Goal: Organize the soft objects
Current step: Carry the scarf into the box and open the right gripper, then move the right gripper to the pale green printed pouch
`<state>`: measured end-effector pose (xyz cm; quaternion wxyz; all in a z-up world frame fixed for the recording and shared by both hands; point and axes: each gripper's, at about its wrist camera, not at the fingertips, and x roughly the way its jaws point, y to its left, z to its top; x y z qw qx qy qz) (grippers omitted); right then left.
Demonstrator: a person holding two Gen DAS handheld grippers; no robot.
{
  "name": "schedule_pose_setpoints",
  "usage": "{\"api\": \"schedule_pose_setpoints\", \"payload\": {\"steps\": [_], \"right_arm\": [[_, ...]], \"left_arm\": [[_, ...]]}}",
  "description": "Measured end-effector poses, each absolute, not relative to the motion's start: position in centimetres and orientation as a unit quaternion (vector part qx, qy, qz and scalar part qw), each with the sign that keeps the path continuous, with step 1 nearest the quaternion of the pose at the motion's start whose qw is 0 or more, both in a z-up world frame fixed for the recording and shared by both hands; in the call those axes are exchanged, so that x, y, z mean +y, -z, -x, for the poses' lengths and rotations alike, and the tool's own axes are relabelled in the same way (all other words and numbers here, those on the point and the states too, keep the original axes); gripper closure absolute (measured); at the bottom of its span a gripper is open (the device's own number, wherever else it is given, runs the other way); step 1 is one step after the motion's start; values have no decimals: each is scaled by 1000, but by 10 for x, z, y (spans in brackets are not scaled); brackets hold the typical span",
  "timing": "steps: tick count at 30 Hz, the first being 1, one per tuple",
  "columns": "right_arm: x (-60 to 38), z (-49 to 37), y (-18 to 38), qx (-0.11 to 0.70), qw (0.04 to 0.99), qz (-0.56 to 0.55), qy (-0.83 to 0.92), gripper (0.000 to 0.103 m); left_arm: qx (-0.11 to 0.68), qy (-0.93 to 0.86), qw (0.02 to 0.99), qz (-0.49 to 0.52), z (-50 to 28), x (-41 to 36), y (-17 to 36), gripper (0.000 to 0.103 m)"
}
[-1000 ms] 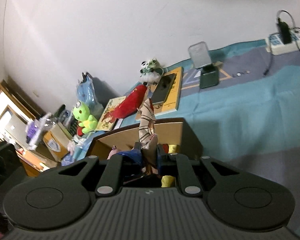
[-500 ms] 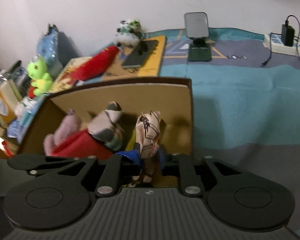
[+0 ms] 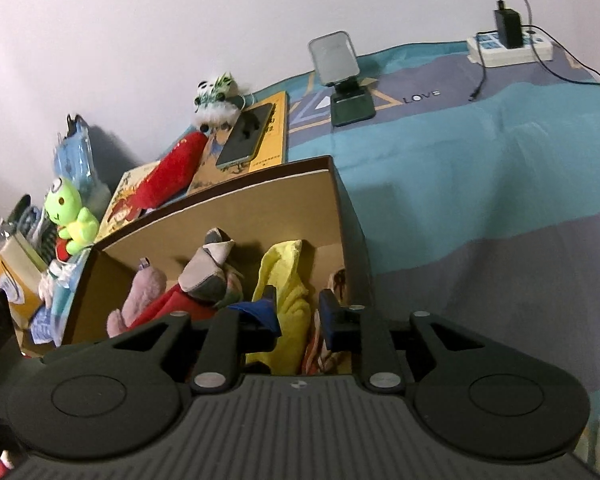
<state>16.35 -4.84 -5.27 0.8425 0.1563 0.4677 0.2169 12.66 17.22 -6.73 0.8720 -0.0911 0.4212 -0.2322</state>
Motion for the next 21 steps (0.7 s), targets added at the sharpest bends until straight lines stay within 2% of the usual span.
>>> {"api": "schedule_pose_setpoints", "payload": {"steps": [10,21], "right_arm": [[-89,-136,38,448,844,-179,-233,97],[-166,-118,50,474,833,-181,-220,96]], "left_arm": [[389,203,896,64,-95,170,37,58],[384,208,898,54,-40,124,26,57]]}}
